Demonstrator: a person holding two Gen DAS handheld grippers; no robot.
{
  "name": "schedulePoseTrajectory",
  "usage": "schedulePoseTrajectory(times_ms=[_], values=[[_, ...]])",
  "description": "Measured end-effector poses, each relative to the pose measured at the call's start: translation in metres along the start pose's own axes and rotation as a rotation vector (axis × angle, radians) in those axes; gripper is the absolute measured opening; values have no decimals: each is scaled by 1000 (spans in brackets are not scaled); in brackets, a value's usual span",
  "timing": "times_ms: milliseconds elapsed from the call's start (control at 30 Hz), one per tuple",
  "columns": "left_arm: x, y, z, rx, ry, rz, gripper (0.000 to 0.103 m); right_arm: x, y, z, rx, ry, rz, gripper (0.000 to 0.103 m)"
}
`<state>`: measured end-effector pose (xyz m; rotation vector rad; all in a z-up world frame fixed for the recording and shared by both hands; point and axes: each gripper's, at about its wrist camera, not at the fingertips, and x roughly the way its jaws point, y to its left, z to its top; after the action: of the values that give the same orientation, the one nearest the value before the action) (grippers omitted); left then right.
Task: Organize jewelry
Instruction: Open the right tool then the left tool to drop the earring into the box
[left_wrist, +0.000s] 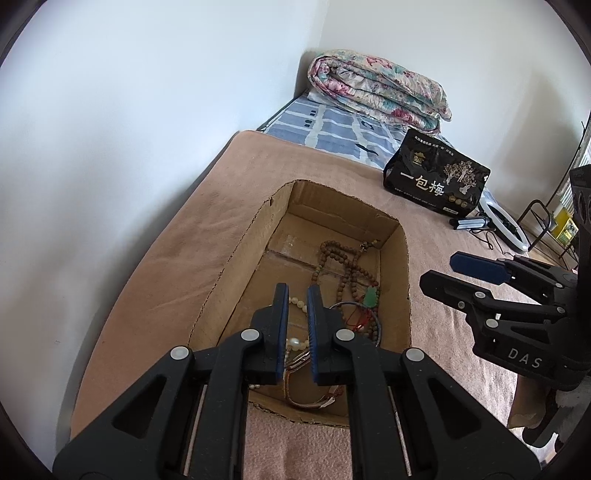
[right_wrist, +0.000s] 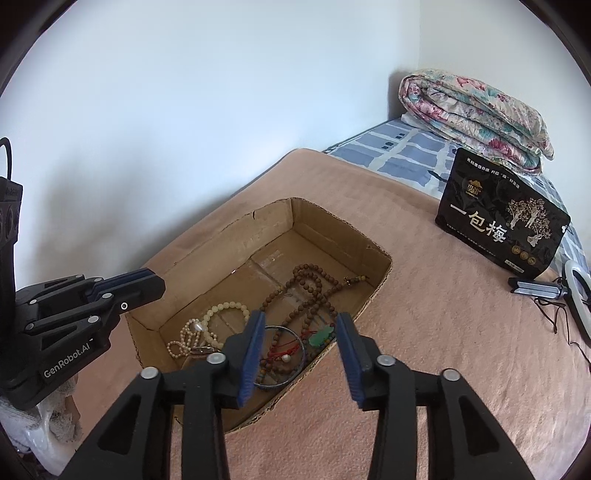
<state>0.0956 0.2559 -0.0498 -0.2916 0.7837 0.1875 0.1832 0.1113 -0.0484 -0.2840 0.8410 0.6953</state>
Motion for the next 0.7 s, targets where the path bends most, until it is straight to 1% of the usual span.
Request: schedulePoseTrajectory(times_ms=[33,67,100,133,200,233,267,300,333,400,467,633,700], values=[[0,1,0,-2,1,1,31,-1,0,0,1,-7,-5,60],[-1,1,-1,-3,-6,8,50,-3,-1,0,3,-15,-10,66],[-2,1,-1,-1,-18,18,58,-4,-2,1,5,-21,-14,69],[-4,0,-1,5,-29,28,58,-4,-2,1,8,-24,-16,70],[-5,-3,0,18,-29,36,60,-5,-3,2,7,-27,-22,79],[-5,-3,0,19,-27,38,62,-6,-3,2,4,-30,-28,81],[-5,-3,0,16,-30,40,67,-7,-3,3,2,-34,-36,85],[-5,-4,0,14,-33,45,70,-8,-4,3,2,-39,-43,88],[-5,-4,0,14,-33,48,70,-9,-4,3,3,-44,-47,89],[-4,-4,0,16,-29,54,70,-10,-5,4,6,-45,-55,94],[-4,-4,-1,14,-27,62,70,-11,-6,4,6,-49,-68,97],[-3,-5,0,12,-29,68,70,-14,-10,5,16,-54,-81,97],[-4,-6,0,10,-26,66,70,-15,-11,4,17,-56,-85,99]])
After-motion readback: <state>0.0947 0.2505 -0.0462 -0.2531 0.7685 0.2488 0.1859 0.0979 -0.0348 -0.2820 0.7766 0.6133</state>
